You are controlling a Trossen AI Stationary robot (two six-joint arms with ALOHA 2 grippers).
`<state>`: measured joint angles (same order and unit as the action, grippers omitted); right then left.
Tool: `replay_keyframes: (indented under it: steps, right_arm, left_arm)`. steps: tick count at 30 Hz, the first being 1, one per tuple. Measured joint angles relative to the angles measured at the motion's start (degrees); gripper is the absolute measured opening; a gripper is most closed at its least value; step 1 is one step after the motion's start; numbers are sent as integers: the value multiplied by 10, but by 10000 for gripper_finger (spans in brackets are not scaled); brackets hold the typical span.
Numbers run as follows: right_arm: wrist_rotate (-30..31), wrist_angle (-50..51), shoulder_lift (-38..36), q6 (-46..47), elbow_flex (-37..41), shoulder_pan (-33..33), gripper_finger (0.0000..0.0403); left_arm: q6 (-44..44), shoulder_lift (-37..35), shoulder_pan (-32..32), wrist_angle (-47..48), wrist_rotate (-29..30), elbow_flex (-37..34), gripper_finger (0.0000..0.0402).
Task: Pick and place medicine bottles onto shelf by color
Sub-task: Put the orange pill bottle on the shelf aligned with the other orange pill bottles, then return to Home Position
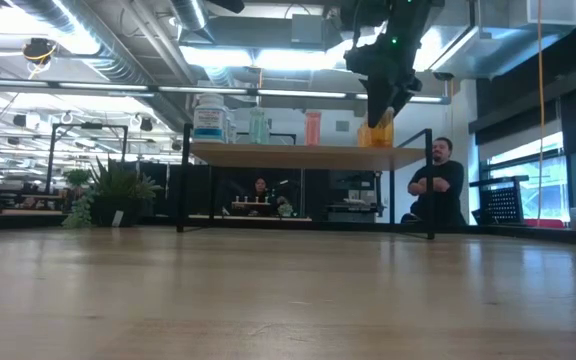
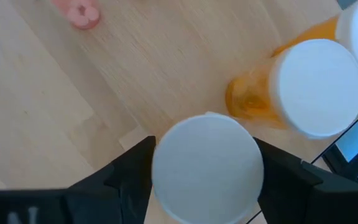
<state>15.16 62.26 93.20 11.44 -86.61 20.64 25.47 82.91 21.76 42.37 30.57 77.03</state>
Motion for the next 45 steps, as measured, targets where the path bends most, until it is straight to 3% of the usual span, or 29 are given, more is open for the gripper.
replay_keyframes:
  steps: [6, 23, 36, 45]
  right_arm:
    - [1, -5, 0, -2, 0, 0, 252]
    - [3, -15, -13, -17, -5, 0, 255]
    - [4, -37, -73, -44, -6, -9, 255]
    - [3, -43, -141, -65, -6, -63, 245]
  left_arm:
    - [0, 0, 0, 0, 0, 0, 151]
    - [1, 0, 0, 0, 0, 0, 151]
    - [0, 0, 0, 0, 0, 0, 151]
    - [-1, 0, 0, 0, 0, 0, 151]
